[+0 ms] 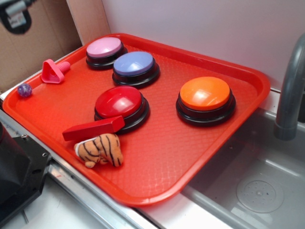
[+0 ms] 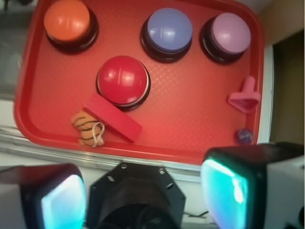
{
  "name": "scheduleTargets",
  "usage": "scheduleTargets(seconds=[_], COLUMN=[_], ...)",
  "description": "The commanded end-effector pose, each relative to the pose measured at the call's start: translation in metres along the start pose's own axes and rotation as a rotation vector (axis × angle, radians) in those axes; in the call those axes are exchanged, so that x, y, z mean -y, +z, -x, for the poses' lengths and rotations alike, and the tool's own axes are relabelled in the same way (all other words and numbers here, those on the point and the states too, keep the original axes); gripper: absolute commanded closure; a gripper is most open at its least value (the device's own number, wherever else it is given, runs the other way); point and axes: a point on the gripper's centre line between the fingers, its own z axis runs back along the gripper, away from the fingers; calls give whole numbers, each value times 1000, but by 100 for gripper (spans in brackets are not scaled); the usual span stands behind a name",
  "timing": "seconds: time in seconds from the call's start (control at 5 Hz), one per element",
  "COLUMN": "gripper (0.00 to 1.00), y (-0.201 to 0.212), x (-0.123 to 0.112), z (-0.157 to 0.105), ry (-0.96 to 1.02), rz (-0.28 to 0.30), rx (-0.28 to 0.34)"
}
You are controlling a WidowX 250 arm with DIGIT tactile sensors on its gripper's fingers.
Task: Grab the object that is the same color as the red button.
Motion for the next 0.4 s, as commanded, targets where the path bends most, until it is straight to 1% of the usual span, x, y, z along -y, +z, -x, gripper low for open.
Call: scheduleTargets(seconds=[0.0, 0.2], gripper=[0, 0], y=[-54, -79], x=[-3, -8], z=[-9, -7], ry=[-236, -296], rz=[-21, -24], rx=[18, 3])
